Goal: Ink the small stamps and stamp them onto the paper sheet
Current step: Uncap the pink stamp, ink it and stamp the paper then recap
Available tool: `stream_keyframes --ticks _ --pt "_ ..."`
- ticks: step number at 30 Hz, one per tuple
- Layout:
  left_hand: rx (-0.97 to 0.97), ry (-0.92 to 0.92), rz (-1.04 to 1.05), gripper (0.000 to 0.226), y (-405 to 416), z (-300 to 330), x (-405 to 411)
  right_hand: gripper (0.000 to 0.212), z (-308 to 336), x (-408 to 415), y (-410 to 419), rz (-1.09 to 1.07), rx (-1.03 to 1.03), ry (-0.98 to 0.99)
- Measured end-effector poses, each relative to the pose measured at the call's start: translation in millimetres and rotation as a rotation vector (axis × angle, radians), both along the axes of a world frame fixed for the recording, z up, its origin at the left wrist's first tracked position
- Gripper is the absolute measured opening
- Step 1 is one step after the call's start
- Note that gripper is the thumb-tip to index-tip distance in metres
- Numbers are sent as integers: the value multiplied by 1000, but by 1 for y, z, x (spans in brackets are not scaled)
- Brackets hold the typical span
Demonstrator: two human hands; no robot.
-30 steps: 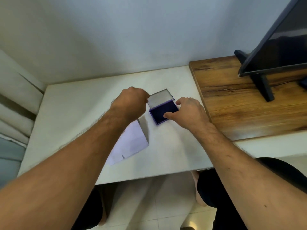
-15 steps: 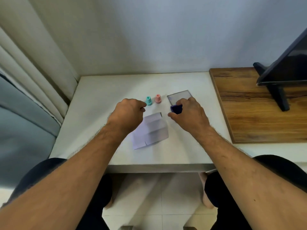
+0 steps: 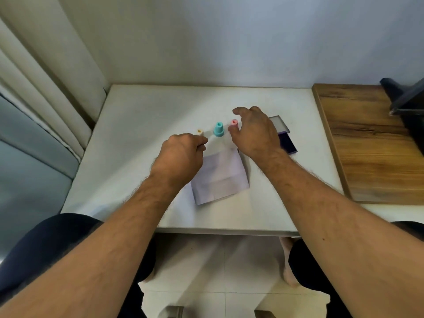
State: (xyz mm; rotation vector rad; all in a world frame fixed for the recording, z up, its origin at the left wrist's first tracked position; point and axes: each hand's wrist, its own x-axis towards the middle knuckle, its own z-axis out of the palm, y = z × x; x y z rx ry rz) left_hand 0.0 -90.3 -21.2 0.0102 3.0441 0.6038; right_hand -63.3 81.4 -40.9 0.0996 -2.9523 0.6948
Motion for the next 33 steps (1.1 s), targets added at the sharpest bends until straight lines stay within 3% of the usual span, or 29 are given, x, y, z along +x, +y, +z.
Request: stream_keyframes --ticks 8,12,16,19,22,25,29,33 --pt "136 35 78 27 -5 9 2 27 4 -6 -5 -64 14 -63" --pt "302 77 125 24 -7 25 8 29 25 15 -8 -185 -331 -68" --pt "491 -36 113 40 -4 42 12 31 50 50 -11 -231 -667 -170" --pt "591 -133 88 51 -2 44 17 17 59 70 -12 -245 -824 -303" --pt "724 -173 86 46 -5 37 20 7 60 81 -13 -271 -928 -405" --pt "886 -165 67 40 -7 31 15 18 54 79 -15 -323 -1018 -485" --pt "944 -156 15 41 -6 25 2 27 52 67 -18 -363 -1180 -591" --pt "1002 -110 -35 38 -4 21 -4 36 48 58 -14 -354 -1207 -665"
